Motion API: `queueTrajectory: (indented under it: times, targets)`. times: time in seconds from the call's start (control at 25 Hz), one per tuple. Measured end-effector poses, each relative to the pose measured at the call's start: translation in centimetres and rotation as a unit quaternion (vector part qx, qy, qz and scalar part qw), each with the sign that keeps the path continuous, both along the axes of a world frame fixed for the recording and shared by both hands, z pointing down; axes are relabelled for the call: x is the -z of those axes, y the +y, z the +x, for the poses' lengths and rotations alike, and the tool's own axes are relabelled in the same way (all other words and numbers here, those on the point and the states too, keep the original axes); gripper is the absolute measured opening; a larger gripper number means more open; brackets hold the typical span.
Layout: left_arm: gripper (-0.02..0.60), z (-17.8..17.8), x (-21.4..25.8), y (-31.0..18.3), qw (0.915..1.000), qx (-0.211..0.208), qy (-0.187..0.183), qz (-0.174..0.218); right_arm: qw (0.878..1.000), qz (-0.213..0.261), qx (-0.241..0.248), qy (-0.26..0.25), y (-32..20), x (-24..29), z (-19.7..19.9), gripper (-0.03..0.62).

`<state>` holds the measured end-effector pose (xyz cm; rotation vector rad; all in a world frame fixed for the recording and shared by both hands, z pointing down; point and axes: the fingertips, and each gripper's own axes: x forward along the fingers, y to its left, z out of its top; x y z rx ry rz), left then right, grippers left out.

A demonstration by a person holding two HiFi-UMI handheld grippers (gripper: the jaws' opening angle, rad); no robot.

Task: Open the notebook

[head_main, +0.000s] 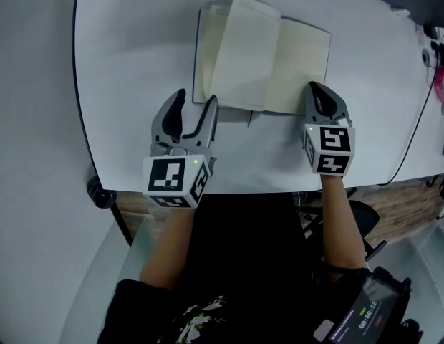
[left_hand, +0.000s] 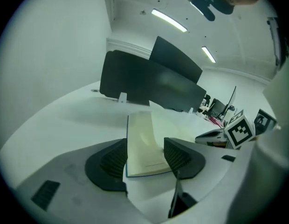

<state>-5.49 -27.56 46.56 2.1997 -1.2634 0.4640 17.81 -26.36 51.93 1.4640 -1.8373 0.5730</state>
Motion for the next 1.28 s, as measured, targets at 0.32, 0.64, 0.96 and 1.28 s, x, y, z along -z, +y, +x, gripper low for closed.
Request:
queueTrajectory:
  times: [0.32, 0.64, 0.96, 1.28]
  targets:
    - [0.261, 2.0, -3.9, -0.2, 0.9945, -0.014, 0.029, -0.1, 1.0, 0.005, 0.0, 0.003, 0.0, 0.1, -0.2, 0.066]
    - [0.262, 1.8, -4.6, 0.2, 0.9951, -0.024, -0.03, -0.091, 1.0, 0.007, -0.006, -0.006, 0.1, -0.1, -0.5, 0.064]
    - [0.262, 3.1, -4.6, 0.3, 0.9953, -0.027, -0.046, -0.08, 0.999, 0.023, -0.003, 0.029, 0.1, 0.1, -0.6, 0.064]
    - [0.256, 9.5, -3.6, 1.0, 0.9833, -0.091, 0.068, -0.142, 0.999, 0.027, -0.023, 0.0, 0.2, 0.0, -0.4, 0.064]
